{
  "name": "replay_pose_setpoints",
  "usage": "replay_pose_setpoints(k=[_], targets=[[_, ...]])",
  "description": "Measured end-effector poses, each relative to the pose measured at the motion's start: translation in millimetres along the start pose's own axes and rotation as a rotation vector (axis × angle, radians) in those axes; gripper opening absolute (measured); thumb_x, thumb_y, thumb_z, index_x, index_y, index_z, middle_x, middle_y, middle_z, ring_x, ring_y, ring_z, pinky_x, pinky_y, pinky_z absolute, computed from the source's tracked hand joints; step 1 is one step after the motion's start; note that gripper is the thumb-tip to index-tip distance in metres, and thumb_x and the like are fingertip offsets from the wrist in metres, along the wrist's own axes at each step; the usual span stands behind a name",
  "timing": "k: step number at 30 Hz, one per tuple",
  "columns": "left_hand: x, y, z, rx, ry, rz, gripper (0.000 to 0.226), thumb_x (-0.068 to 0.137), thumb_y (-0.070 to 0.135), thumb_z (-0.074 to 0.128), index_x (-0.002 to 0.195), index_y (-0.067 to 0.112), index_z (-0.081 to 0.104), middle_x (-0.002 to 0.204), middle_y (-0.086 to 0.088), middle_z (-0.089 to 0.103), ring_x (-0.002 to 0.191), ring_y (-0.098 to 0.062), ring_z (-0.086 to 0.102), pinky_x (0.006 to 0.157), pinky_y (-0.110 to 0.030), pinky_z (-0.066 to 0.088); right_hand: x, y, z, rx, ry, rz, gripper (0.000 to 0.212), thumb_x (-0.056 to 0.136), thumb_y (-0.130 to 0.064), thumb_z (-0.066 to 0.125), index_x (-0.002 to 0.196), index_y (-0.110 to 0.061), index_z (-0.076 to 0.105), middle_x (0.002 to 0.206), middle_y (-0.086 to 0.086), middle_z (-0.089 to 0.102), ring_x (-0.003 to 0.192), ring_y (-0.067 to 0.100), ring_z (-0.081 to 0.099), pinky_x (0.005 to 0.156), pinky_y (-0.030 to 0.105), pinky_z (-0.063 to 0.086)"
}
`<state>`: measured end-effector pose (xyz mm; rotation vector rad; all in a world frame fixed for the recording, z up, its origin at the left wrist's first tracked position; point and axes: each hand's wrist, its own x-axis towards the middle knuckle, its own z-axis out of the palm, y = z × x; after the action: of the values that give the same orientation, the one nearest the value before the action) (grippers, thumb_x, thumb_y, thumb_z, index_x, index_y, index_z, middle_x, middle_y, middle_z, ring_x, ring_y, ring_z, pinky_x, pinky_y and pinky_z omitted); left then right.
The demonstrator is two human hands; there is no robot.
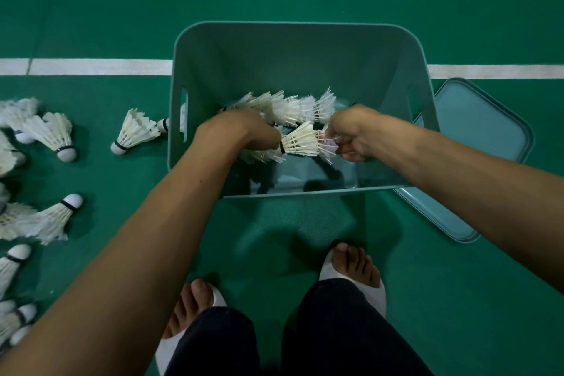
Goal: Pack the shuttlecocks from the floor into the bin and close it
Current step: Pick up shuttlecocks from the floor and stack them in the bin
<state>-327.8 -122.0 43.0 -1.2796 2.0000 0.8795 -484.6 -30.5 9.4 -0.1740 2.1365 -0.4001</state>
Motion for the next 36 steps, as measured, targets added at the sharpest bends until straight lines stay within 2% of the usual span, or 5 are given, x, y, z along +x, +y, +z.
replay_pose_setpoints(k=[5, 13, 20, 27, 36], targets=[[1, -5, -7, -0.003, -0.091, -0.01, 0.034, 0.094, 0.033, 0.057, 0.118, 0.011, 0.053, 0.098, -0.014, 0.068, 0.085, -0.03, 0.074, 0.087, -0.047, 0.061, 7, 7, -9, 0.038, 0.021, 0.012, 0.013, 0.097, -0.005, 0.058, 0.11, -0.008, 0.06, 0.081, 0.004, 0.055, 0.062, 0.016, 0.05, 0.05, 0.025, 0.042], [3, -2, -2, -0.041, -0.072, -0.006, 0.054, 0.098, 0.031, 0.052, 0.148, 0.013, 0.042, 0.115, -0.015, 0.059, 0.089, -0.031, 0.07, 0.083, -0.044, 0.06, 7, 13, -9, 0.103, -0.125, 0.065, 0.004, 0.093, -0.009, 0.058, 0.094, -0.013, 0.056, 0.077, 0.004, 0.055, 0.067, 0.019, 0.053, 0.06, 0.028, 0.046], [1, 0, -2, -0.039, -0.052, -0.005, 0.057, 0.098, 0.034, 0.049, 0.15, 0.013, 0.041, 0.139, -0.018, 0.054, 0.107, -0.036, 0.067, 0.097, -0.049, 0.056, -1, 9, -8, 0.058, -0.312, -0.012, 0.032, 0.073, -0.017, 0.086, 0.092, -0.015, 0.061, 0.092, 0.002, 0.062, 0.085, 0.02, 0.058, 0.081, 0.034, 0.048], [5, -3, -1, -0.032, -0.066, 0.01, 0.05, 0.101, 0.029, 0.052, 0.146, 0.01, 0.043, 0.126, -0.014, 0.057, 0.089, -0.03, 0.071, 0.086, -0.048, 0.061, 0, 6, 2, 0.019, -0.206, -0.009, 0.02, 0.082, -0.003, 0.079, 0.079, -0.011, 0.06, 0.066, -0.002, 0.056, 0.05, 0.01, 0.045, 0.051, 0.022, 0.042], [-1, 2, -2, -0.016, 0.0, 0.036, 0.047, 0.101, 0.027, 0.045, 0.145, 0.011, 0.045, 0.138, -0.017, 0.055, 0.11, -0.035, 0.066, 0.097, -0.049, 0.056, -8, 7, -10, 0.319, -0.078, -0.046, 0.038, 0.076, 0.009, 0.079, 0.11, 0.001, 0.065, 0.105, 0.015, 0.072, 0.061, 0.023, 0.067, 0.033, 0.017, 0.044]])
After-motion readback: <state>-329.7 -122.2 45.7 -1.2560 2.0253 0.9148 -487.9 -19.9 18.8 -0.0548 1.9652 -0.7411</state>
